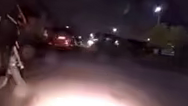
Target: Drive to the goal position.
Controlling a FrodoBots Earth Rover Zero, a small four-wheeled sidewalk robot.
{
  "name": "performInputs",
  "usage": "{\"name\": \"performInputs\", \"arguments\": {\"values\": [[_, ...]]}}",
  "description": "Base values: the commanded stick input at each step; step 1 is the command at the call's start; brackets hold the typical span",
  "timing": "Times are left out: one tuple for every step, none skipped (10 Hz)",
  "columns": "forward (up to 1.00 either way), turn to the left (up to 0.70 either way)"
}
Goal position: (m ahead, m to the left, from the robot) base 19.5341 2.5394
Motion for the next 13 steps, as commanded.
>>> {"name": "performInputs", "arguments": {"values": [[0.70, 0.01], [0.70, 0.00], [0.70, 0.01], [0.70, 0.02], [0.70, 0.01], [0.70, 0.01], [0.70, 0.00], [0.70, 0.00], [0.70, 0.00], [0.70, 0.01], [0.70, 0.02], [0.70, 0.02], [0.70, 0.02]]}}
